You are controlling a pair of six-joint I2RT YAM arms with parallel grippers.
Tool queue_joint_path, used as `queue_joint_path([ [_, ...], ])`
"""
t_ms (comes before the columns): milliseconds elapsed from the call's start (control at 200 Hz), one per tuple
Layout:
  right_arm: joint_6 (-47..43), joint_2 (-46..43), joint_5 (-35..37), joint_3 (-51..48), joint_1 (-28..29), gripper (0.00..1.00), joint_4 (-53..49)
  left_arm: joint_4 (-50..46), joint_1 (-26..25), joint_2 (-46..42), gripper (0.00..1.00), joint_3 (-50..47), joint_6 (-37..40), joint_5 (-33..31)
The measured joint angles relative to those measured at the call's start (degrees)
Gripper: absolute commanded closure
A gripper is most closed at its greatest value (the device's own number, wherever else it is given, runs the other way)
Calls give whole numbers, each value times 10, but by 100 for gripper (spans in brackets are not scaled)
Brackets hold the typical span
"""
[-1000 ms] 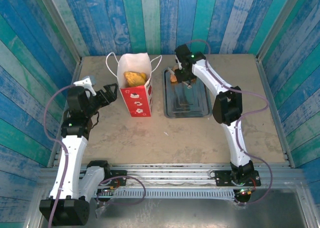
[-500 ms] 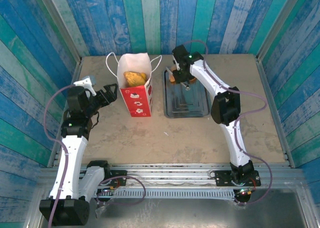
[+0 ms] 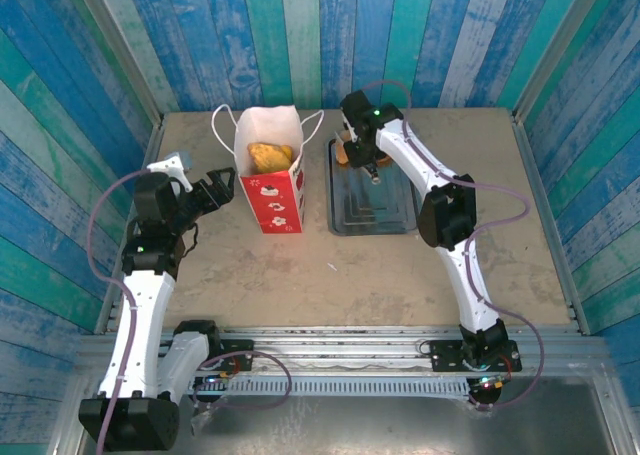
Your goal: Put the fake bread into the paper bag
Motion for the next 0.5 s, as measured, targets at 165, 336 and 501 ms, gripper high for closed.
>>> queue_joint_path([
  [165,-1,0,2,2,1,61,-5,-2,0,0,6,0,1,-3],
  [336,-5,-12,2,-6,2,61,-10,-3,0,0,6,1,2,-5],
  [501,-5,-34,5,-15,2,58,-13,-4,0,1,6,6,4,-7],
])
